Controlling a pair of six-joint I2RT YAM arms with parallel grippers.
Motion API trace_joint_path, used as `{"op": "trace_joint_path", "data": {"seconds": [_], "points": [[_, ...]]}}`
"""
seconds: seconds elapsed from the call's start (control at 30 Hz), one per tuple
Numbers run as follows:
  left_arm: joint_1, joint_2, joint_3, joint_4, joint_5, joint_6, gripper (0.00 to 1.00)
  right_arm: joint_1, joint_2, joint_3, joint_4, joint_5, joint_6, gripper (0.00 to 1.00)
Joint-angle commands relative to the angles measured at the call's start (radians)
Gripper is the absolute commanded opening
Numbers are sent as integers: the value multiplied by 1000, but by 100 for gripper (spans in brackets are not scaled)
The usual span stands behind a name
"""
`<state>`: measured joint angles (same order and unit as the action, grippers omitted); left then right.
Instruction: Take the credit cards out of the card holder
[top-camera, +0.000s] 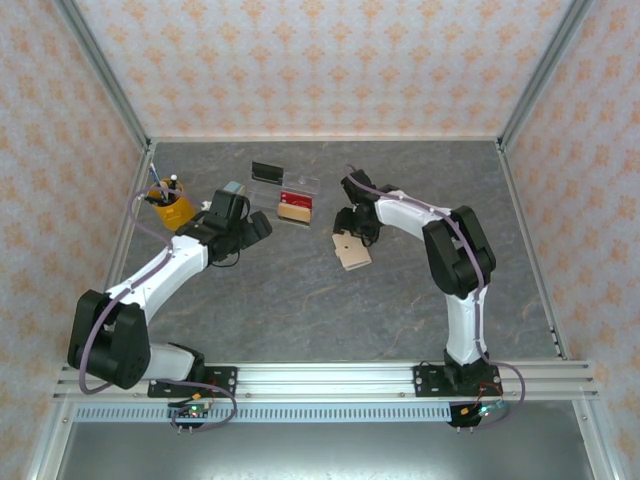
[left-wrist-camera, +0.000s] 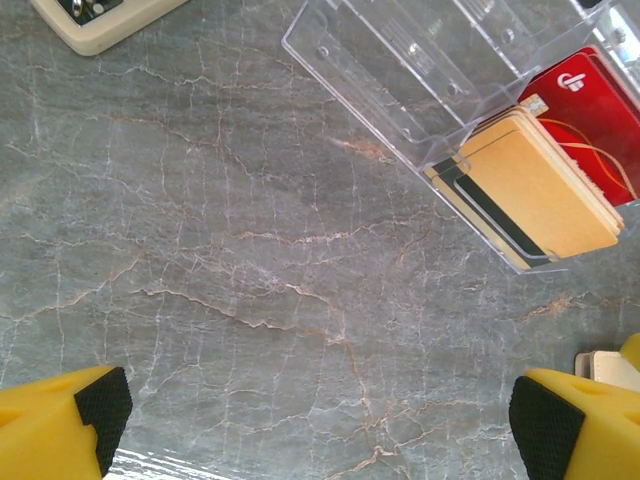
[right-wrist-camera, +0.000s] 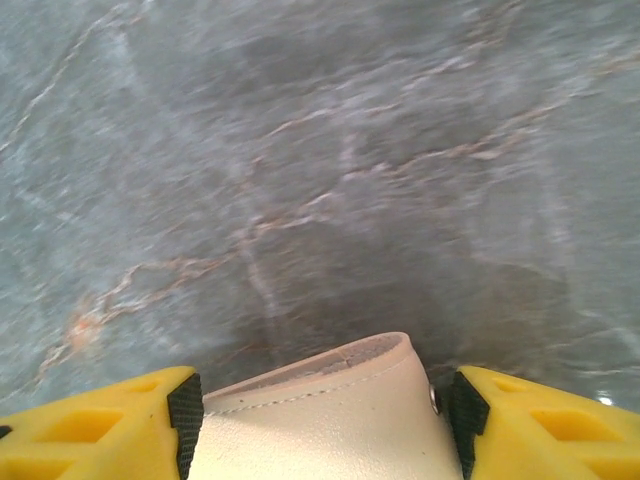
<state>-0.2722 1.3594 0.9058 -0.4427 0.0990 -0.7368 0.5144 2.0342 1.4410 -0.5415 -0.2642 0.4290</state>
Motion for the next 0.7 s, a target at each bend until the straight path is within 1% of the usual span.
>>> {"op": "trace_joint_path", "data": {"seconds": [0.0,0.17,0.3,0.33,0.43,0.57,0.63,0.67], "points": [[9,13,12,-27,13,-18,100,51,4,37,0,-95,-83,67],[9,23,19,-28,3,-18,100,126,5,42,-12,-184,-185,66],[10,26,19,-31,-5,-15,100,152,-2,34,-15,-237,-223,66],[11,27,20,-30,-2,-13,100,153,-10,29,-15,-226,-218,66],[11,40,27,-16,35,7,99,153,-64,2,-15,-121,-165,65],[6,71,41,25,133,58,95,153,-201,-93,-22,47,-30,63],[-4,89,45,63,189,83,93,153,-271,-153,-44,94,44,61],[-12,103,53,79,214,97,92,153,-310,-192,-45,97,77,59]]}}
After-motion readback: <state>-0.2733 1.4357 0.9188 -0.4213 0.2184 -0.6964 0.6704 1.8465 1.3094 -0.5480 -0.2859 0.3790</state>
